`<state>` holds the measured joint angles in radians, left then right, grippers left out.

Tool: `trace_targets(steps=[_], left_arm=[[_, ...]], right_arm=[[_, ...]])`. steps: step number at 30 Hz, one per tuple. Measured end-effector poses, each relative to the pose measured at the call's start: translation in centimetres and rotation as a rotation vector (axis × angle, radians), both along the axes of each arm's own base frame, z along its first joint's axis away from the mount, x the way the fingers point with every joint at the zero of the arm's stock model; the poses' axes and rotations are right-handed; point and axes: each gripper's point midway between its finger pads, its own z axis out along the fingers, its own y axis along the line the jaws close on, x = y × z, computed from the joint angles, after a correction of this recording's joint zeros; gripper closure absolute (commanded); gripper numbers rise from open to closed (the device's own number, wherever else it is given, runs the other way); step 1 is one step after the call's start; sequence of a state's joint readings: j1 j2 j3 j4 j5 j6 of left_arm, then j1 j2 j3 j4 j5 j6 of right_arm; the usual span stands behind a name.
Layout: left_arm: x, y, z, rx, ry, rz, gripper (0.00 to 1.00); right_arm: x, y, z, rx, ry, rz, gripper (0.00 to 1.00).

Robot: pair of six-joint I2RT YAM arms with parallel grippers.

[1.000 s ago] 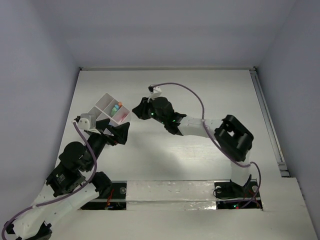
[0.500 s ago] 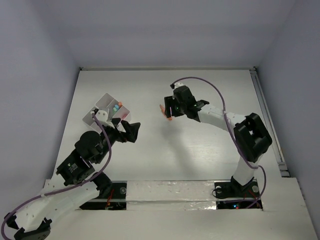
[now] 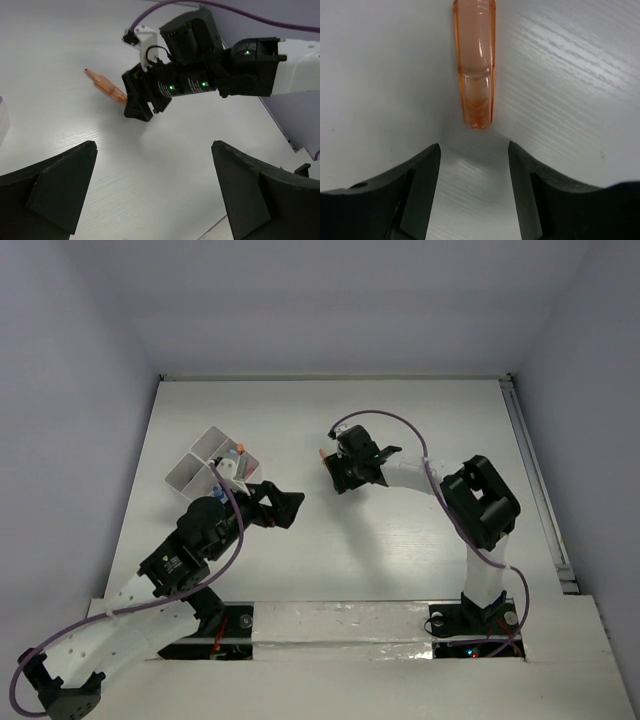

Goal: Sort the stationery into containers
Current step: Pick up the pen from the center of the board.

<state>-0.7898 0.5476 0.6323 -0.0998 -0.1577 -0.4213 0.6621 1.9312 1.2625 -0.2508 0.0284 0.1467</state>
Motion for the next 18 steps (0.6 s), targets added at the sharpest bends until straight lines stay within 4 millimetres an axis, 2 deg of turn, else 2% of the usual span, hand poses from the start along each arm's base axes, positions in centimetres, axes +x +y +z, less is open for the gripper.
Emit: trace_targets(steps=[6,12,18], left_arm=[[-0.2,-1.5,-2.5,-0.046,0.063,-0.044,0.01],[0.0,-2.1,-4.0,-0.068,0.115,-0.039,0.01],[0.4,-2.0,-4.9,-0.096,0.137,-0.003,0.01]], right_arm=[[1.4,0.6,-0.1,0.0,-0.026,0.011,0.41],[2.7,1.1,-0.3,0.014,-0.05,0.014,0.57],[3.4,1.4,-0.3,0.033,-0.07,0.012,0.54]])
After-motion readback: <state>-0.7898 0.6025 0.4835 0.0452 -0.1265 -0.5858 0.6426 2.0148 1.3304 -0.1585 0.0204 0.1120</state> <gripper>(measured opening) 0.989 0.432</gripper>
